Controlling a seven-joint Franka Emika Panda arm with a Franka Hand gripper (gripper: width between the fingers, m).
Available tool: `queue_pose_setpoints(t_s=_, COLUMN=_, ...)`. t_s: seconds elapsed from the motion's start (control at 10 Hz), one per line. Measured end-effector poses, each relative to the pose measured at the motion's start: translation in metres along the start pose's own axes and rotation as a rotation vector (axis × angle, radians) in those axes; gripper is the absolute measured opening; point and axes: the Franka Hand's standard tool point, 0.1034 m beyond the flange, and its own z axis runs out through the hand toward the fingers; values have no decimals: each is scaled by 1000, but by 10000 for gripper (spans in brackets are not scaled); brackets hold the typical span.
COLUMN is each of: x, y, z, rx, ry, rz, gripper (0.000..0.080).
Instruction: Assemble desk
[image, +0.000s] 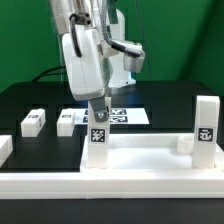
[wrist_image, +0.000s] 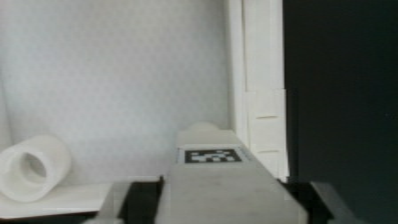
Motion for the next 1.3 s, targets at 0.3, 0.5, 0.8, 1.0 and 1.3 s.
queue_pose_setpoints(t_s=0.3, x=1, y=1, z=0, rx=-6, ry=2, rz=-446, gripper=543)
queue_pose_setpoints(t_s=0.5, x=2, y=2, z=-1, rx=-17, ry=3, rz=-674, gripper=626)
queue_pose_setpoints(t_s=0.8, x=3, y=2, z=-1, rx=-27, ry=17, rz=-937, gripper=648)
queue_pose_setpoints(t_s=1.0, x=3, y=-7, z=-3, rx=-42, ry=103, rz=-1404, gripper=648)
queue_pose_setpoints(t_s=1.3, x=5, y=-7, z=-2, rx=-53, ry=108, rz=-1507, gripper=648)
